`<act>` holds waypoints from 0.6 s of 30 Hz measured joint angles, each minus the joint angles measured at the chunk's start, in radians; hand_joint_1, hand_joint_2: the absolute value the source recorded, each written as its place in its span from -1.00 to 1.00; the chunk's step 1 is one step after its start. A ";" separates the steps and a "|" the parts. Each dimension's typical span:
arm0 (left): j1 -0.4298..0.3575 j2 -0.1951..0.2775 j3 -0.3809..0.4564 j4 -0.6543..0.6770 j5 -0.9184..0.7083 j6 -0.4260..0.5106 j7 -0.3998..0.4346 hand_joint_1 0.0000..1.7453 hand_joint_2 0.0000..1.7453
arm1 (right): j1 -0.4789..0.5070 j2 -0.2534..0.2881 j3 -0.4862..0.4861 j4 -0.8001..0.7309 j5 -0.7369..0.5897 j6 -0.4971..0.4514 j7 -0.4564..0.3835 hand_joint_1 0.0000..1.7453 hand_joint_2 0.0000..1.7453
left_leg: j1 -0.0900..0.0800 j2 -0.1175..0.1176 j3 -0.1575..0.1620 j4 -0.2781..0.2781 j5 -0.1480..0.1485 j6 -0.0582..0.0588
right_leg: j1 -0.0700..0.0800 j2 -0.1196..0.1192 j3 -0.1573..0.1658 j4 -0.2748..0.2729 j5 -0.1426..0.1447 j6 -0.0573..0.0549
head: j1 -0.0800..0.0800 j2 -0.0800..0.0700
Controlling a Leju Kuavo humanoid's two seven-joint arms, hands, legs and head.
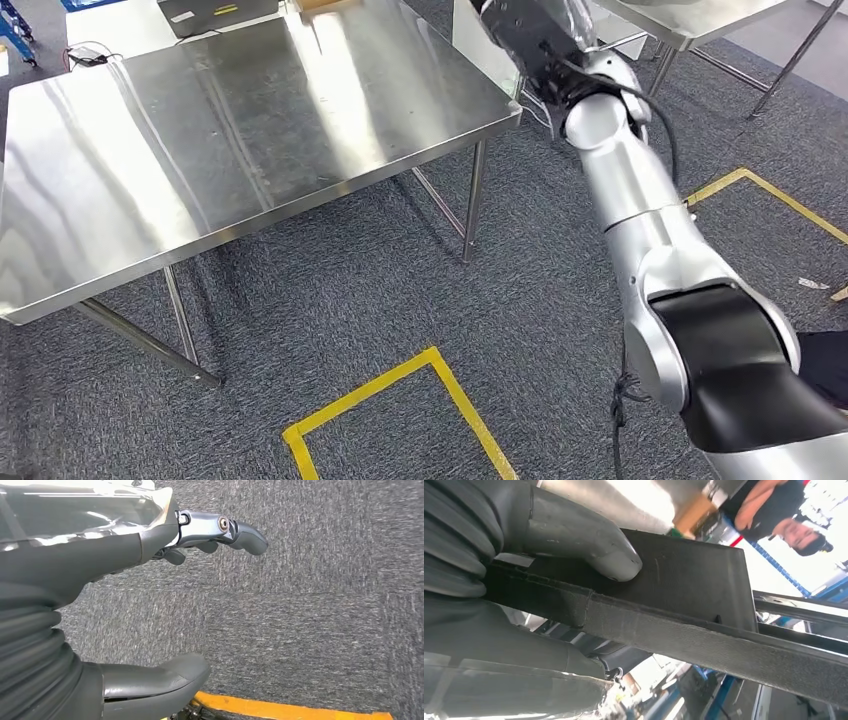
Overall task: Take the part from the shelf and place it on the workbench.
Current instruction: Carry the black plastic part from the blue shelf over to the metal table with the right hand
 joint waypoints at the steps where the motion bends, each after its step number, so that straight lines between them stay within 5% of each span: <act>1: 0.000 0.000 0.002 0.000 -0.001 -0.001 -0.001 -1.00 1.00 | -0.023 -0.005 0.003 0.014 0.002 0.006 0.004 1.00 1.00 | 0.001 0.000 0.001 -0.001 0.001 -0.002 | 0.001 0.000 0.000 0.000 0.000 0.000 | 0.000 0.000; 8: 0.000 -0.003 0.008 0.000 -0.005 -0.008 -0.002 -1.00 1.00 | -0.085 -0.027 0.027 0.079 0.005 0.021 0.009 1.00 1.00 | 0.004 0.000 0.001 -0.003 0.000 -0.032 | 0.005 0.000 0.000 0.001 -0.002 -0.004 | 0.000 0.000; 18: 0.000 -0.004 0.009 0.000 -0.007 -0.008 -0.003 -1.00 1.00 | -0.100 -0.036 0.045 0.113 0.004 0.025 -0.009 1.00 1.00 | -0.006 0.000 0.001 -0.003 0.000 -0.035 | 0.003 0.000 0.000 0.001 -0.002 -0.003 | 0.000 0.000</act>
